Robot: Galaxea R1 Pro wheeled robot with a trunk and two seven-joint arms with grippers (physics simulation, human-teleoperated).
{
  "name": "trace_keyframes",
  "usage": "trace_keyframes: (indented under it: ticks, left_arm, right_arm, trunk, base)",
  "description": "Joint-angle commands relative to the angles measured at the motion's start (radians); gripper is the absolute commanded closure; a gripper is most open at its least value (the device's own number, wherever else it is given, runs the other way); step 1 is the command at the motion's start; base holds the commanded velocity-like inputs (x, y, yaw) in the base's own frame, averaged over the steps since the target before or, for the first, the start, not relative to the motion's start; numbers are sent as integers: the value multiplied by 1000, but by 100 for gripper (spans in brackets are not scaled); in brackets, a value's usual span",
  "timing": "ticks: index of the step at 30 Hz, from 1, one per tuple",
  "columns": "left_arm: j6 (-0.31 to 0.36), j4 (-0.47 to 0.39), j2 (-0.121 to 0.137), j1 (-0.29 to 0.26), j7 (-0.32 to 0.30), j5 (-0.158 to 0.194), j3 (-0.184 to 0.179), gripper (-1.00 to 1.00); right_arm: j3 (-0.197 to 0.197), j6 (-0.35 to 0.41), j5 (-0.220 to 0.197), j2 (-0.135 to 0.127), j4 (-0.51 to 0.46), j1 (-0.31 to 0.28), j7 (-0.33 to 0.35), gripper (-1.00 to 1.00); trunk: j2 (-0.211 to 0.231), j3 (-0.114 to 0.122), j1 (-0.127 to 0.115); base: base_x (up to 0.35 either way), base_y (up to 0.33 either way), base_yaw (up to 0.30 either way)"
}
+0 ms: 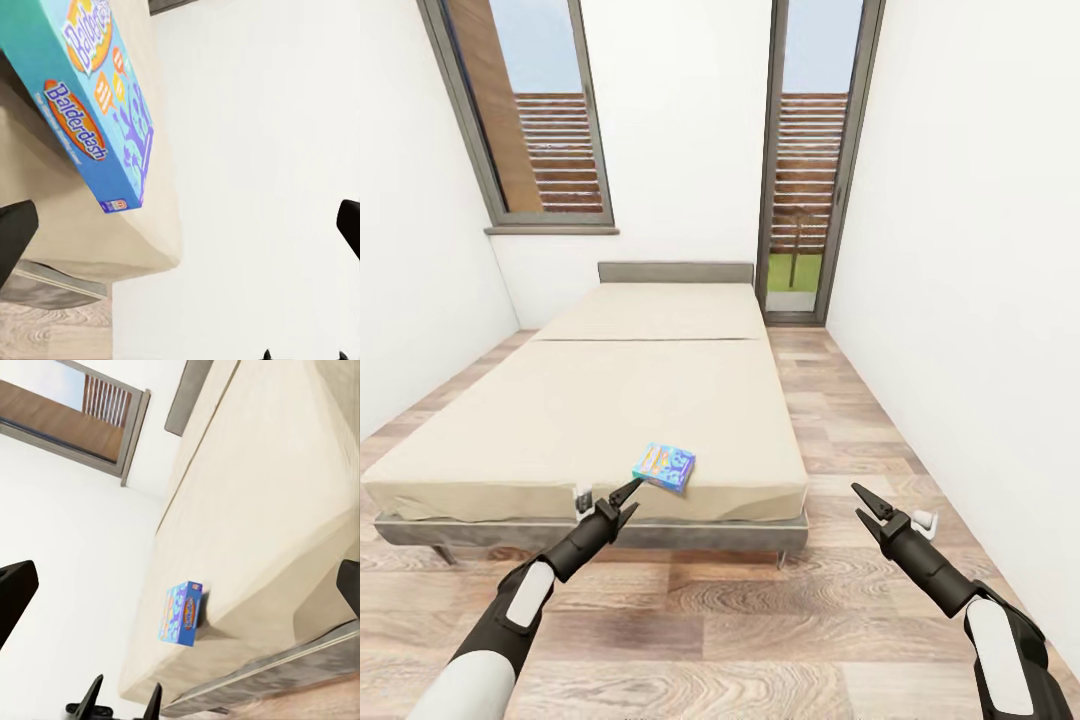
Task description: Put all the toys in the child's room - the three board games (two on the bed and one on the table), the two jigsaw puzzles on the table, and the tennis ball on the table - inside the toy box on the table in the child's room.
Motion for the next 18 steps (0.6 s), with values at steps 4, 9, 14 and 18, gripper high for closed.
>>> trace_keyframes:
  ticks: [4,9,14,18]
  left_arm:
    - [-27,1,1,2,-7,10,18,-100]
    - [-38,0,2,4,-12,19,67,-100]
    - [-36,-1,-3,5,-12,24,87,-100]
    - [-38,-1,-5,5,-6,25,92,-100]
  right_arm:
    - [-3,6,-2,1,0,-1,2,-100]
    - [-3,4,1,2,0,-1,1,-100]
    - [-1,3,5,2,0,-1,-2,-100]
    - [0,2,6,2,0,-1,-1,-100]
  trunk:
    - [-22,-10,11]
    - [-22,-10,11]
    - [-22,-10,11]
    - [-22,-10,11]
  base:
    - [0,0,0]
    - [0,0,0]
    - [0,0,0]
    - [0,0,0]
